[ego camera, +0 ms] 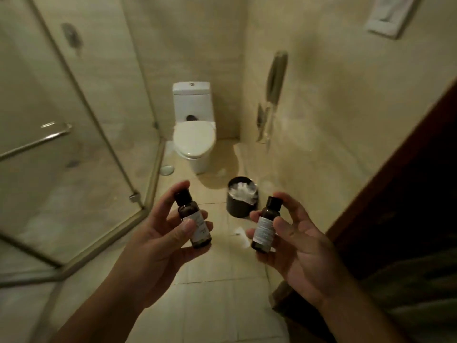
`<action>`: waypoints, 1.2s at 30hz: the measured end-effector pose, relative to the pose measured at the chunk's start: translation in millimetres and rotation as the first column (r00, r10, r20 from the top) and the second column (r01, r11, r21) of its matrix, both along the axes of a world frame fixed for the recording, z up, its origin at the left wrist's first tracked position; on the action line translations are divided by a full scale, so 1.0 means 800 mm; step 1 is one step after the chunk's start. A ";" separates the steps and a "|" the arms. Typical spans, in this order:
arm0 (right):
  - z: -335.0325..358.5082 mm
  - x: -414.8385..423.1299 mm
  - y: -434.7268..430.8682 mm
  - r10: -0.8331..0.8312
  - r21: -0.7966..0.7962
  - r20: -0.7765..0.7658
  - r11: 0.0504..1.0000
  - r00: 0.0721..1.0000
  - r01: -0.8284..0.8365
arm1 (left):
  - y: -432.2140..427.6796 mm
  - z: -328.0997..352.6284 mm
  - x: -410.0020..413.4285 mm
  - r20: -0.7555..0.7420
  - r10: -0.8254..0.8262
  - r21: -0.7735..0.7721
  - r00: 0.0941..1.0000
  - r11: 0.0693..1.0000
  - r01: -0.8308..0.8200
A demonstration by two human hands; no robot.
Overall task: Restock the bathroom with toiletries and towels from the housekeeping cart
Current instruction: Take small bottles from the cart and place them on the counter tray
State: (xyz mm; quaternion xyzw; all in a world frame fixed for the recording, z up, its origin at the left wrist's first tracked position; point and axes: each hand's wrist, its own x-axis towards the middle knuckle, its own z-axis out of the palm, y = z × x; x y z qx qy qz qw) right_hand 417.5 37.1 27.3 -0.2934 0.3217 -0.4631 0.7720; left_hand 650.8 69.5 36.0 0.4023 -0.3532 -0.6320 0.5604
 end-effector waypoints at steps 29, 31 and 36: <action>-0.013 0.487 -0.217 0.886 0.041 -0.040 0.463 0.462 -0.885 | 0.012 -0.001 0.293 0.065 0.892 0.032 0.448 0.447 -0.894; -0.016 0.516 -0.201 0.925 0.049 -0.035 0.380 0.379 -0.924 | 0.033 -0.003 0.299 0.072 0.925 0.043 0.374 0.371 -0.927; -0.010 0.588 -0.159 0.980 0.015 -0.055 0.193 0.192 -0.981 | 0.087 -0.002 0.318 0.048 0.978 0.021 0.201 0.200 -0.980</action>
